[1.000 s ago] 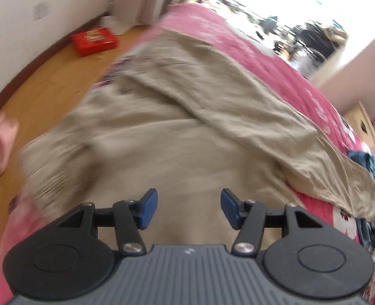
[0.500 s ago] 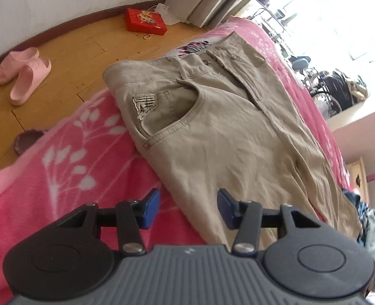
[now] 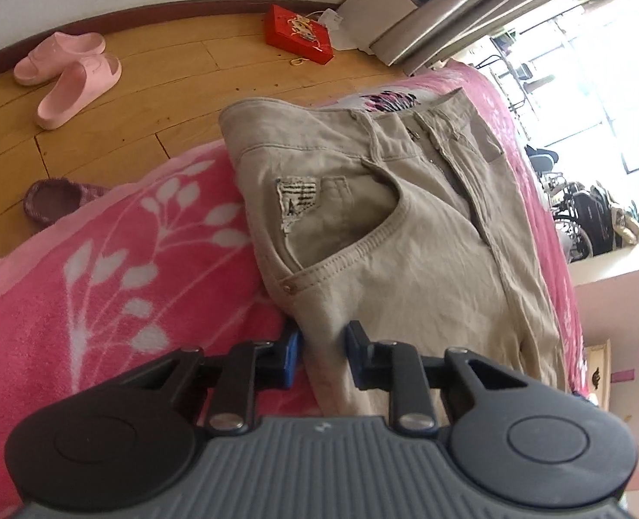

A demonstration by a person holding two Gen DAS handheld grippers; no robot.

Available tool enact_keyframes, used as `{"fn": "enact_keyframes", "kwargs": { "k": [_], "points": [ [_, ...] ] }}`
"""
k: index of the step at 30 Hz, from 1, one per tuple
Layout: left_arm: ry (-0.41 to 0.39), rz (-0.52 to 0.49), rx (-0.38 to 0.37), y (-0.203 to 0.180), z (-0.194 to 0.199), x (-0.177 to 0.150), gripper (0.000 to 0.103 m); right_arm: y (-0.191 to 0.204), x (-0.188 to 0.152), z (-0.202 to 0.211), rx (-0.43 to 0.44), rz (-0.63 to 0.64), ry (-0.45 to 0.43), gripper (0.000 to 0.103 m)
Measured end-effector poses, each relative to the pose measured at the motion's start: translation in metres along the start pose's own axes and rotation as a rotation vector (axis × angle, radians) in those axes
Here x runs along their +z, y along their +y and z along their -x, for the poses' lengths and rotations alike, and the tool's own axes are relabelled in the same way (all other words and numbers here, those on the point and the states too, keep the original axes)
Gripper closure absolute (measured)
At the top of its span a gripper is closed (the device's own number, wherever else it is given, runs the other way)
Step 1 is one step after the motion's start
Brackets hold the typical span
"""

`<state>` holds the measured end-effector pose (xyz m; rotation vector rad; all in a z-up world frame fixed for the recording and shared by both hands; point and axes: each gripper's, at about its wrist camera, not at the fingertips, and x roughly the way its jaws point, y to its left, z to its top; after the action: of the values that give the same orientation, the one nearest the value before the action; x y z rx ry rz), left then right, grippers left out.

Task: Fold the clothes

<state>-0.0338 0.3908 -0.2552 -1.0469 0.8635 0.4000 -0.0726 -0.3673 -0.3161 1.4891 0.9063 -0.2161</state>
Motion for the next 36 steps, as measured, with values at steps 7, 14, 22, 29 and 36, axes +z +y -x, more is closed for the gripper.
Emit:
{"fn": "enact_keyframes", "kwargs": {
  "k": [7,14,22,29,36],
  "points": [
    [-0.067,-0.068,-0.015,-0.024,0.008,-0.004,0.090,0.014,-0.001,-0.015,0.027,0.021,-0.022,0.097],
    [-0.058,-0.083,0.053,-0.034,0.002,-0.005,0.093,0.028,-0.001,-0.024,0.001,0.035,-0.037,0.098],
    [-0.003,-0.057,0.082,-0.030,-0.005,-0.003,0.071,0.019,-0.003,-0.022,-0.033,-0.075,-0.049,0.074],
    [-0.082,-0.070,0.120,-0.044,-0.002,-0.005,0.095,0.023,-0.005,-0.024,-0.039,-0.066,-0.094,0.102],
    [-0.215,-0.152,0.060,-0.096,0.024,-0.001,0.097,0.084,-0.004,-0.008,0.063,0.095,-0.173,0.102]
  ]
}}
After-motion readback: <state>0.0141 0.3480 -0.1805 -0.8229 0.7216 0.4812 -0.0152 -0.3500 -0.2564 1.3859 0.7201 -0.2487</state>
